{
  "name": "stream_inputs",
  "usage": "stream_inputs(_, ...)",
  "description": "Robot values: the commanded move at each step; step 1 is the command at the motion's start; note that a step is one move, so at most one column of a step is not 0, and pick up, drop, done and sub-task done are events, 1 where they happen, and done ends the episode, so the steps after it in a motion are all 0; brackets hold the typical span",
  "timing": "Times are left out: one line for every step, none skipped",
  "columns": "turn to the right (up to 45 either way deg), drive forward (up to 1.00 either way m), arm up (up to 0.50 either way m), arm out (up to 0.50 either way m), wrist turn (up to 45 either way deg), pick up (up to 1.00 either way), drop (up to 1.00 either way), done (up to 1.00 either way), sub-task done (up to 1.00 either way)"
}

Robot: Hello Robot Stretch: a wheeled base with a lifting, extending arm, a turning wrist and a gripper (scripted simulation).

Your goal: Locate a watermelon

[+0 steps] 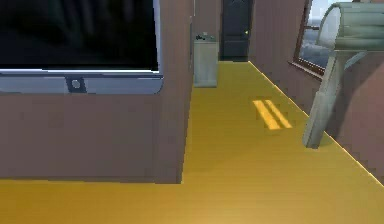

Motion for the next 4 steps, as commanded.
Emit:
stream_inputs(0.0,0.05,0.0,0.0,0.0,0.0,0.0,0.0,0.0)
stream_inputs(-45.0,0.0,0.0,0.0,0.0,0.0,0.0,0.0,0.0)
stream_inputs(-39.0,0.0,0.0,0.0,0.0,0.0,0.0,0.0,0.0)
stream_inputs(0.0,0.4,0.0,0.0,0.0,0.0,0.0,0.0,0.0)
